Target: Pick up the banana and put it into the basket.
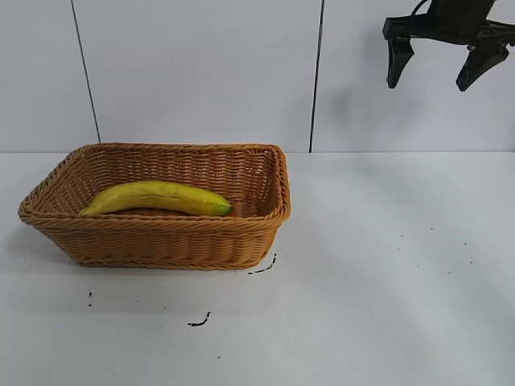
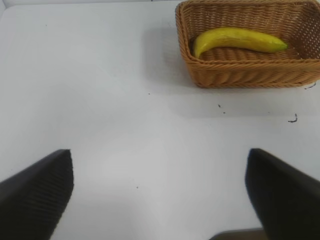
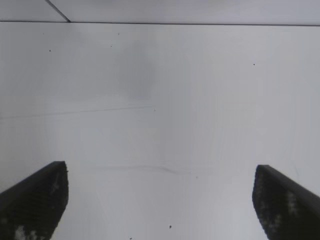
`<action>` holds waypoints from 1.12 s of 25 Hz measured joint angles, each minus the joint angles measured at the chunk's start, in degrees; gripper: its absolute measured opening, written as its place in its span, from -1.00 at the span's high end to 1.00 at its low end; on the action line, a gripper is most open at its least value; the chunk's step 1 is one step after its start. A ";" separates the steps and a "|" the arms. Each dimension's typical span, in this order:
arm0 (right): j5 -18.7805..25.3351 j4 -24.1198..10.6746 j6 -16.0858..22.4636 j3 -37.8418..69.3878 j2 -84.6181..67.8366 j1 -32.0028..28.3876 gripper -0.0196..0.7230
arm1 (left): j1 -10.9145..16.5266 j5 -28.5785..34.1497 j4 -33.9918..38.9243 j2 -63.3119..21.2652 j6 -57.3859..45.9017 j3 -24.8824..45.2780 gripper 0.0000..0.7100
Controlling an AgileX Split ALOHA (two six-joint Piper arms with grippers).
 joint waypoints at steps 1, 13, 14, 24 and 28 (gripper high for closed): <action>0.00 -0.24 0.00 3.13 -2.24 -0.06 -0.91 | 0.00 0.00 0.00 0.00 0.00 0.00 -0.95; 0.07 -0.42 0.00 44.28 -32.73 -0.12 -0.91 | 0.00 -0.02 0.00 0.00 0.00 0.00 -0.95; 0.07 -0.42 0.00 46.91 -35.27 -0.12 -0.91 | 0.00 -0.02 0.00 0.00 0.00 0.00 -0.95; -6.64 1.35 0.00 67.82 -66.80 -0.12 -0.91 | 0.00 -0.02 0.00 0.00 0.00 0.00 -0.95; -10.86 1.70 -0.06 75.86 -80.51 -0.12 -0.91 | 0.00 -0.02 0.00 0.00 0.00 0.00 -0.95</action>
